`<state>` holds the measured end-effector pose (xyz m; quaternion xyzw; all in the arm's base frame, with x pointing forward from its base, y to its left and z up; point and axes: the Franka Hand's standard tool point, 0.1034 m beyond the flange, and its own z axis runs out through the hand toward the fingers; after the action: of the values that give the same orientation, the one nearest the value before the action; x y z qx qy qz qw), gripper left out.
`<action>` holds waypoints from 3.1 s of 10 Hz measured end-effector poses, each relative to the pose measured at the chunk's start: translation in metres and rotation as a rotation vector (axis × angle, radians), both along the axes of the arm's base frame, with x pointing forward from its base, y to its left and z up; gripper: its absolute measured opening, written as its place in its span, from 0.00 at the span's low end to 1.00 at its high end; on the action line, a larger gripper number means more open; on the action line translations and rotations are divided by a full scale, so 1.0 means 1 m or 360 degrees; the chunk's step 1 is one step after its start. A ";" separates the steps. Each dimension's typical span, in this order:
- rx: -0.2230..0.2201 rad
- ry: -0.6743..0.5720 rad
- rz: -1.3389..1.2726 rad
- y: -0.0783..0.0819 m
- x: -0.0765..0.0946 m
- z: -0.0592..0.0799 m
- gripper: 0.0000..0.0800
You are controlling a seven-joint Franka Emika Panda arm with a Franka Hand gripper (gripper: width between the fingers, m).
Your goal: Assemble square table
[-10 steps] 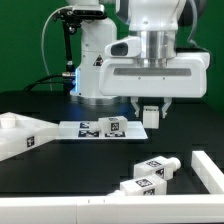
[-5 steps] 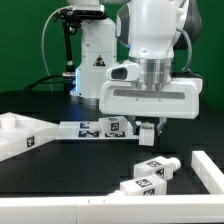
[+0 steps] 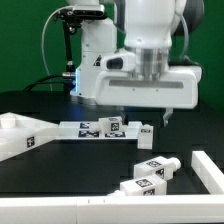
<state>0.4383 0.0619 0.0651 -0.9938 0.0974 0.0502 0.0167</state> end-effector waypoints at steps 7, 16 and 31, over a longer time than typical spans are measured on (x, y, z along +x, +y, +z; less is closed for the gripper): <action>0.0042 0.0047 -0.0016 0.000 0.066 0.030 0.81; 0.0004 -0.0066 -0.0232 -0.006 0.107 -0.039 0.81; -0.0023 -0.0351 -0.0219 -0.007 0.141 -0.040 0.81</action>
Offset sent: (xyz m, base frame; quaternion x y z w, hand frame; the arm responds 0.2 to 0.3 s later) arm 0.0000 0.0000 0.0000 0.0000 0.0000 0.0000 1.0000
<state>0.5790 0.0549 0.0256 -0.9844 0.1634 -0.0612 0.0234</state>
